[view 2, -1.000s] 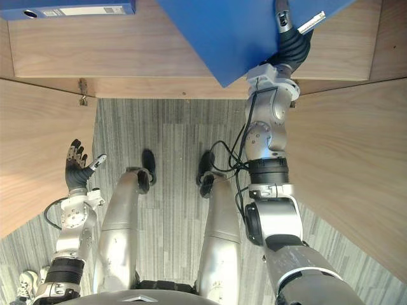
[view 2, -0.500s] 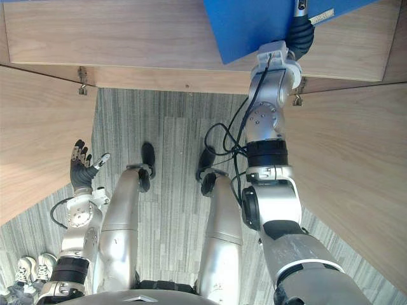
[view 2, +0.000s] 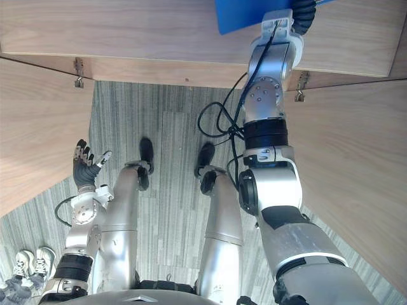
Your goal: Walk over to the cabinet, pick up the folder, carry it to the office cabinet, place the folder inside the office cabinet, then close the office cabinet door
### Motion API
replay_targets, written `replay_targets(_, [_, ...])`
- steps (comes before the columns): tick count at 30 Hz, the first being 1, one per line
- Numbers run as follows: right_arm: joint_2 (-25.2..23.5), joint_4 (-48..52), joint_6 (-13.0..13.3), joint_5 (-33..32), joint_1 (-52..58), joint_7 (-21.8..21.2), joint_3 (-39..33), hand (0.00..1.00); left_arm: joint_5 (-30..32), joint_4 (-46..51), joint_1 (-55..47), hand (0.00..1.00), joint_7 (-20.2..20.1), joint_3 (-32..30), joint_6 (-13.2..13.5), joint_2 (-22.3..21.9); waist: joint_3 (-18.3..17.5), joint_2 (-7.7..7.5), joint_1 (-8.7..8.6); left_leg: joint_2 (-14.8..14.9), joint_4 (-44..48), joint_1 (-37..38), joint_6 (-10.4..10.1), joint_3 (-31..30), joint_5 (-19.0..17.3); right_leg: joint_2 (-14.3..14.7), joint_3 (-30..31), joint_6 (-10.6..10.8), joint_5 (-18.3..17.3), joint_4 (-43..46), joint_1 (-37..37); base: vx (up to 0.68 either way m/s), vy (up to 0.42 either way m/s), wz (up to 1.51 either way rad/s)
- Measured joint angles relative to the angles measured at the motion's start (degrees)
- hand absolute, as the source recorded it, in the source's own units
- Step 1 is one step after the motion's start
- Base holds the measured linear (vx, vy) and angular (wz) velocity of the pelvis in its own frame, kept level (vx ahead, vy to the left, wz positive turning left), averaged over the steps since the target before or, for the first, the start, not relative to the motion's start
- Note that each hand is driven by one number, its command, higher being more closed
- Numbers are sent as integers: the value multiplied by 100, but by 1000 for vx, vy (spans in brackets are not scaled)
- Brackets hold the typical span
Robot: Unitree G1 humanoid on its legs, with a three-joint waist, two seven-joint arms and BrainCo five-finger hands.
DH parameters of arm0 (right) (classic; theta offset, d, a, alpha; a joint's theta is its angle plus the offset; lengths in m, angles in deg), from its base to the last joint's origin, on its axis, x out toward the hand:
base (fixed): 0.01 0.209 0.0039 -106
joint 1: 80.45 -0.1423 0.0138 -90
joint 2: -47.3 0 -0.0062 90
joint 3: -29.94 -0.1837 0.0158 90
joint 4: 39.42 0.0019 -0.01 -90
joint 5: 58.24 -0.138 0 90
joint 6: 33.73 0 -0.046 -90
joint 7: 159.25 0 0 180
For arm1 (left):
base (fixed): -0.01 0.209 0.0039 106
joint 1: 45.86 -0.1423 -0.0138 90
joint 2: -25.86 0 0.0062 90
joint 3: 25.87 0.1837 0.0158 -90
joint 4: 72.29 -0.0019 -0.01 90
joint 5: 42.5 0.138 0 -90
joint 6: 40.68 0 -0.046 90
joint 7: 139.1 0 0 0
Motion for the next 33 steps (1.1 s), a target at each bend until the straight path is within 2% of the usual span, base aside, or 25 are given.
replay_targets(8, [-8, 3, 176, -46, -296, 74, -9, 0, 3, 1, 4, 0, 11, 88, -5, -157, -1, -1, 49, -14, -164, 2, -40, -48, 127, -1, -73, -59, 35, -74, 0, -27, -1, 4])
replay_targets(24, [-64, 1, 142, 78, -247, 197, -48, 0, 8, 0, 4, 0, 165, 87, -94, -169, -1, -1, 12, 34, -170, 14, -62, -79, 150, 45, -110, -89, 101, -176, 58, -3, 1, 0])
replay_targets(29, [-152, 2, 91, 78, 94, 196, -56, 0, 8, -3, 27, 0, 245, 80, -125, -168, -1, -2, -6, 48, -186, 119, -61, -87, 150, 68, -117, -82, 124, -240, 188, -7, 3, -1])
replay_targets(33, [-362, 77, 194, 53, 263, 195, -138, 0, 9, -16, 44, 0, 251, 82, -168, -167, -30, -12, -27, 106, -195, 122, -57, -67, 152, 132, -116, -91, 185, -337, 211, -34, 13, -9])
